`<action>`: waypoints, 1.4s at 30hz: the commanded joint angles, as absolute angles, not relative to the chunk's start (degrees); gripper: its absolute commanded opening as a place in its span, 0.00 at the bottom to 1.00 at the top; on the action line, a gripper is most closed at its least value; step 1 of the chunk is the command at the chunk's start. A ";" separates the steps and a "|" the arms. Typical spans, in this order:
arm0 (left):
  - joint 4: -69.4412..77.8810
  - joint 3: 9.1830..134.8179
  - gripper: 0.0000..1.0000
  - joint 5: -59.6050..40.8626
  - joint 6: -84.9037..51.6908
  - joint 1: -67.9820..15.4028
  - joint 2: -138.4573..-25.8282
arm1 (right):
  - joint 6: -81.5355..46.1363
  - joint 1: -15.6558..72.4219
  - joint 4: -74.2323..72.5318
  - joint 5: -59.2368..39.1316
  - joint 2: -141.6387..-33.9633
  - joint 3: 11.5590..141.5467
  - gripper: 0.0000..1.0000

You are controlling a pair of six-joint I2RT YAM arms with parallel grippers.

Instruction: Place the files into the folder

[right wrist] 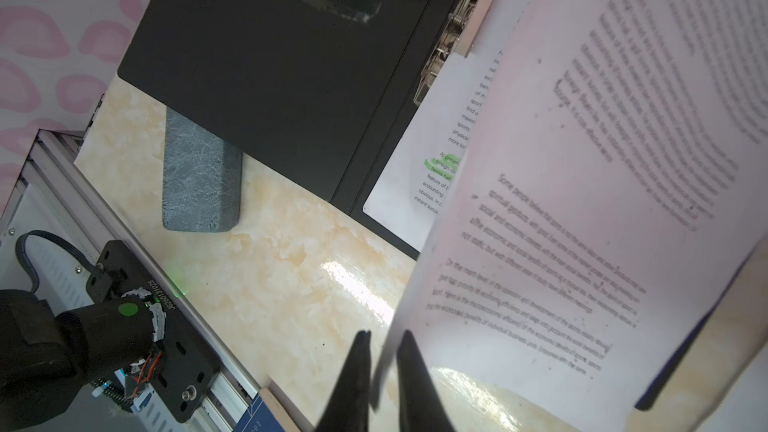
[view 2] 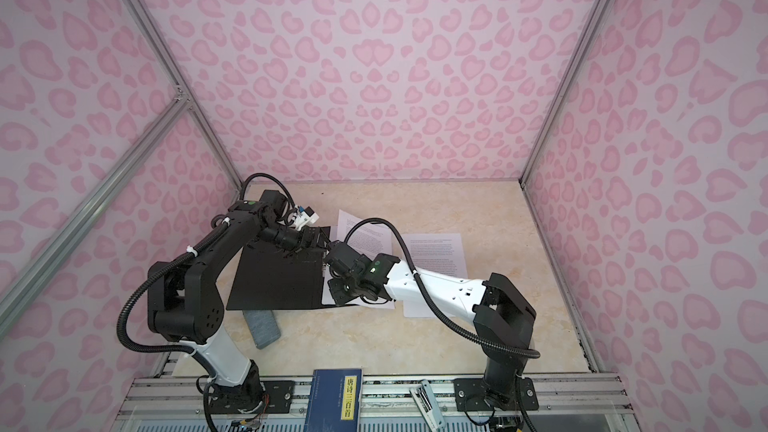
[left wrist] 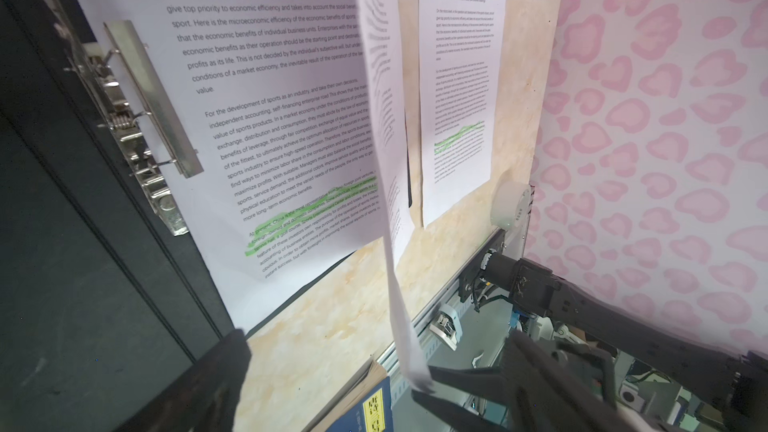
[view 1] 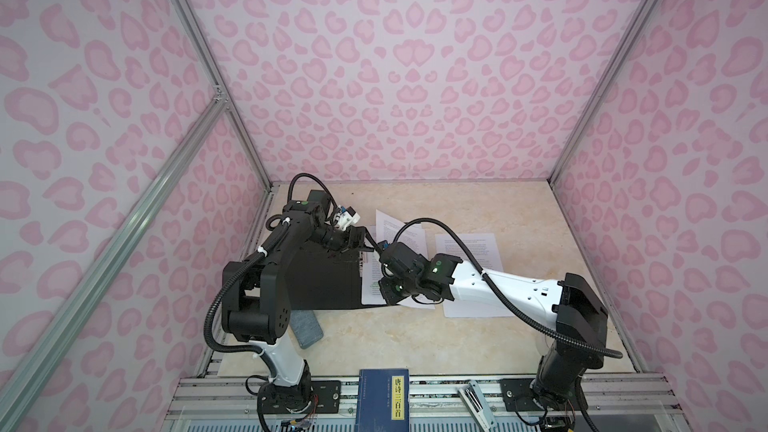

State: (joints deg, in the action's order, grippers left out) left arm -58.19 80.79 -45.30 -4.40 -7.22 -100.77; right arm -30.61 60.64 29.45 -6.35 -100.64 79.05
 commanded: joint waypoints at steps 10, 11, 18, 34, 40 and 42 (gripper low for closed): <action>-57.39 79.95 0.98 -38.87 -4.01 -7.29 -99.73 | -32.54 60.01 24.48 -7.85 -100.31 76.01 0.30; -57.54 79.75 0.98 -37.73 -3.73 -7.29 -98.91 | -32.80 59.75 24.43 -7.18 -99.65 75.03 0.30; -57.48 73.64 0.99 -33.01 1.91 -7.29 -90.05 | -39.11 50.38 19.75 -4.56 -89.94 60.39 0.33; -63.19 66.32 0.98 -28.20 10.85 -7.29 -73.63 | -34.65 27.85 13.69 -19.53 -94.51 53.57 0.37; -62.84 64.25 0.98 -28.43 10.77 -7.29 -73.03 | -34.63 26.80 10.94 -21.82 -99.45 54.74 0.37; -62.92 64.25 0.98 -28.54 10.57 -7.29 -72.95 | -34.58 26.61 10.72 -21.93 -100.65 55.27 0.37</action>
